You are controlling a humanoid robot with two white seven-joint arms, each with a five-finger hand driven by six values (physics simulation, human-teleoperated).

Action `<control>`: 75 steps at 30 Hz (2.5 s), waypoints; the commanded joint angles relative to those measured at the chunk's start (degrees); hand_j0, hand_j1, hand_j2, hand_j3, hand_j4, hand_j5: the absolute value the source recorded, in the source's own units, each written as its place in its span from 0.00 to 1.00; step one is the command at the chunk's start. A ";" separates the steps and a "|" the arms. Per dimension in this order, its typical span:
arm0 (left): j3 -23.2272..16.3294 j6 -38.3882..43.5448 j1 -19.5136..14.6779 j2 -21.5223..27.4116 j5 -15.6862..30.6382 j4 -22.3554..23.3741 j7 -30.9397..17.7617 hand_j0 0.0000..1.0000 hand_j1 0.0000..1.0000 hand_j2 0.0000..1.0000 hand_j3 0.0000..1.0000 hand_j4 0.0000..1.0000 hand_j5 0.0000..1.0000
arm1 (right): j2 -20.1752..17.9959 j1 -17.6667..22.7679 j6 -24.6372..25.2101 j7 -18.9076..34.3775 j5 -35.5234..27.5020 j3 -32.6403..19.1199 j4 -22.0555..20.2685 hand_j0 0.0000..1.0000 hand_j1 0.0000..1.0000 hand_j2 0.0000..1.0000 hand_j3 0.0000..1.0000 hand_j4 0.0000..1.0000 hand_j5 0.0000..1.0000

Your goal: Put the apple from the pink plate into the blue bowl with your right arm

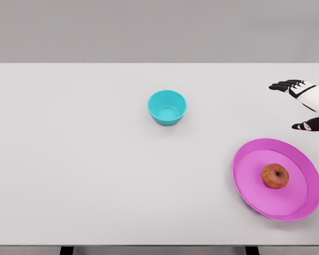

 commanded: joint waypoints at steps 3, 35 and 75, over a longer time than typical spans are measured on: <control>0.00 0.00 0.00 0.00 0.02 0.00 -0.01 1.00 1.00 1.00 1.00 1.00 1.00 | -0.80 0.09 0.04 -0.38 -0.45 -0.13 -0.45 1.00 1.00 1.00 1.00 1.00 1.00; 0.00 0.00 0.00 0.00 0.02 0.00 -0.01 1.00 1.00 1.00 1.00 1.00 1.00 | -9.59 9.31 0.04 28.91 -0.45 -3.47 -16.10 1.00 1.00 1.00 1.00 1.00 1.00; 0.00 0.00 0.00 0.00 0.02 0.00 -0.01 1.00 1.00 1.00 1.00 1.00 1.00 | -4.93 8.70 0.04 28.91 0.08 -1.53 -16.01 0.97 0.97 0.97 0.97 0.97 0.97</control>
